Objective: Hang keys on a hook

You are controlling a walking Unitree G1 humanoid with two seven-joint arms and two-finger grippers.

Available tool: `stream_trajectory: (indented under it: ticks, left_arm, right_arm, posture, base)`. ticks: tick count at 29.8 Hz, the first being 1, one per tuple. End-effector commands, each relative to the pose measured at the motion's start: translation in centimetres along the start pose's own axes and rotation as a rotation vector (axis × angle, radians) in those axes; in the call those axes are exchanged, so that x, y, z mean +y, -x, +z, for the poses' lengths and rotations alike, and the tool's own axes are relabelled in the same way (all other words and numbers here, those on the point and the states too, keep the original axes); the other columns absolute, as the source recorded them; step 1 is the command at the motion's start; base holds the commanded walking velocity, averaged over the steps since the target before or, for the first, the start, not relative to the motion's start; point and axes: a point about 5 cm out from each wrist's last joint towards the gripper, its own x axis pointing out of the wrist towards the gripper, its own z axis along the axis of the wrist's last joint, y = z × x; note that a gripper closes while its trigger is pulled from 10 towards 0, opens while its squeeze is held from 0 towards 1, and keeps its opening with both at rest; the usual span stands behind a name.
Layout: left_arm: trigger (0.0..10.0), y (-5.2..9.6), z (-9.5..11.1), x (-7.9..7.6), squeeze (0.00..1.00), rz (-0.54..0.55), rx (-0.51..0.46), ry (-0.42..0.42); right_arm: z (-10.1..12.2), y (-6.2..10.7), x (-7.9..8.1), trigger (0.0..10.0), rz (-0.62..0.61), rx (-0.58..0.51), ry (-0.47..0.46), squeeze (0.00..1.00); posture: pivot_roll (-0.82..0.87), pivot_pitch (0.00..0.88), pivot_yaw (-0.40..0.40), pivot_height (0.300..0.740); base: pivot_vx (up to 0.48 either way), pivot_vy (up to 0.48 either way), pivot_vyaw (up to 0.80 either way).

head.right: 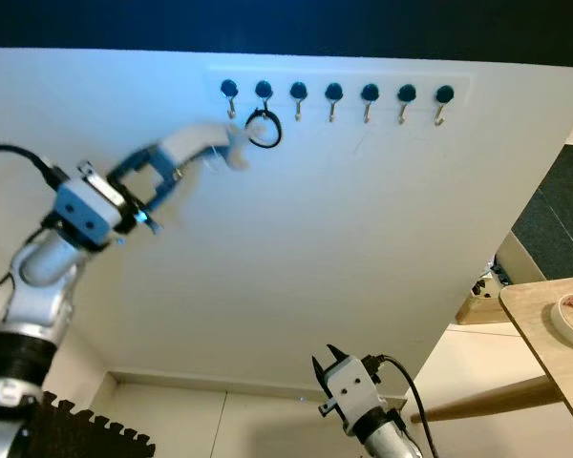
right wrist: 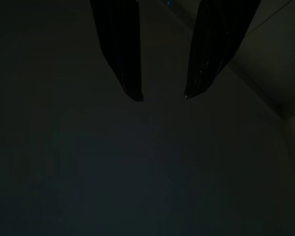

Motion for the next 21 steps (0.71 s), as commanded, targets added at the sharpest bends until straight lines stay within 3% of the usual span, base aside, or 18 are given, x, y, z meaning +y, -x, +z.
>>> stream_trajectory:
  ticks: [1, 7, 10, 11, 14, 17, 21]
  left_arm:
    - [10.0, 0.0, -0.2, -1.6, 0.00, -0.071, 0.015, 0.056]
    - [10.0, 1.3, -1.6, -5.3, 0.00, -0.273, 0.167, 0.170]
    - [10.0, 3.7, -4.4, -8.6, 0.00, -0.472, 0.478, 0.260]
    - [10.0, 4.4, -5.0, -9.3, 0.00, -0.507, 0.541, 0.265]
    - [10.0, 4.3, -5.2, -10.0, 0.00, -0.431, 0.573, 0.319]
    - [10.0, 2.7, -4.9, -9.8, 0.00, -0.232, 0.534, 0.465]
    - [10.0, 2.0, -4.5, -9.8, 0.00, -0.192, 0.513, 0.509]
  right_arm:
    - [-0.3, 0.4, 0.0, 10.0, -0.007, 0.021, -0.008, 0.00]
    - [-0.4, 0.4, 0.1, 10.0, -0.007, 0.026, -0.007, 0.00]
    - [-0.5, 0.4, 0.2, 10.0, -0.005, 0.036, -0.007, 0.00]
    - [-0.5, 0.3, 0.2, 10.0, -0.005, 0.037, -0.008, 0.00]
    - [-0.6, 0.4, 0.2, 10.0, -0.005, 0.039, -0.009, 0.00]
    - [-0.6, 0.4, 0.2, 10.0, -0.007, 0.041, -0.009, 0.00]
    - [-0.6, 0.4, 0.2, 10.0, -0.007, 0.041, -0.009, 0.00]
  posture:
    - [0.04, 0.088, 0.025, 0.740]
    - [0.04, 0.083, 0.027, 0.740]
    - [0.04, 0.073, 0.027, 0.740]
    - [0.04, 0.073, 0.027, 0.740]
    - [0.03, 0.068, 0.031, 0.740]
    - [0.04, 0.065, 0.030, 0.740]
    - [0.04, 0.064, 0.029, 0.740]
  base:
    - [0.000, 0.000, 0.00]
    - [0.000, 0.000, 0.00]
    - [0.000, 0.000, 0.00]
    - [0.000, 0.000, 0.00]
    - [0.000, 0.000, 0.00]
    - [0.000, 0.000, 0.00]
    - [0.000, 0.000, 0.00]
